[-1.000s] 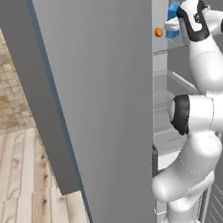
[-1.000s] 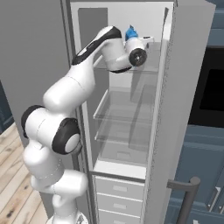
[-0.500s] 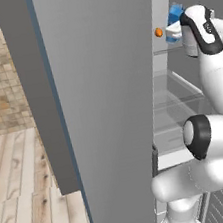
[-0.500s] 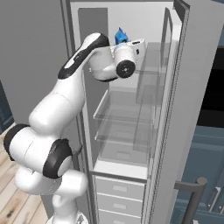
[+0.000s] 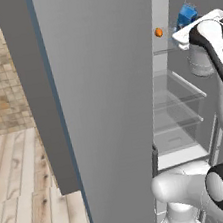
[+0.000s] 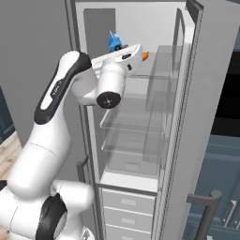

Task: Take out the milk from the fridge and place it on the tray on the counter. Then take the sugar cube near the tray and place it in the tray.

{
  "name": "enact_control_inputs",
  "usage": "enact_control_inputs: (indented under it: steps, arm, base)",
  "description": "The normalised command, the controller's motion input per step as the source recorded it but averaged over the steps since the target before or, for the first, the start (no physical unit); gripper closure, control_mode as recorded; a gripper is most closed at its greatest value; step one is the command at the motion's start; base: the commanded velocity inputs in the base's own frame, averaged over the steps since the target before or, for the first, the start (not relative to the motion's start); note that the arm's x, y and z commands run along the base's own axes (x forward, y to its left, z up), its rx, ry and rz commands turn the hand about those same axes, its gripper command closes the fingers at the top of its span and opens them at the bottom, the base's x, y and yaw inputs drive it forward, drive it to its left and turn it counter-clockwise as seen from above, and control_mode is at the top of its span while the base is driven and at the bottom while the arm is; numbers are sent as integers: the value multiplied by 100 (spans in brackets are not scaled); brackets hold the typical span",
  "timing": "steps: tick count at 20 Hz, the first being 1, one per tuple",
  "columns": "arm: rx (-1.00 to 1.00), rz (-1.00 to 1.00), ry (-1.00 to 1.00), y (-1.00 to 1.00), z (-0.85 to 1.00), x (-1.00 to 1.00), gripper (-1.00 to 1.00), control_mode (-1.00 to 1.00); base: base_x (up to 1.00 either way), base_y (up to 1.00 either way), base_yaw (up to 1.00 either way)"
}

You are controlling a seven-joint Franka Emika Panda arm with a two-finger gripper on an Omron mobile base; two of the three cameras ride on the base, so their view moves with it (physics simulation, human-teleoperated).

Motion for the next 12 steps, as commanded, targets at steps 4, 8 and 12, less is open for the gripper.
enact_control_inputs:
  steps: [4,8,12]
  arm:
    - [-3,-14,-14,19,10,-100,100,-100]
    - [9,-4,1,9,13,-100,100,-100]
    - [17,0,12,3,39,-100,100,-100]
  base:
    - [0,0,0]
    - [0,0,0]
    - [0,0,0]
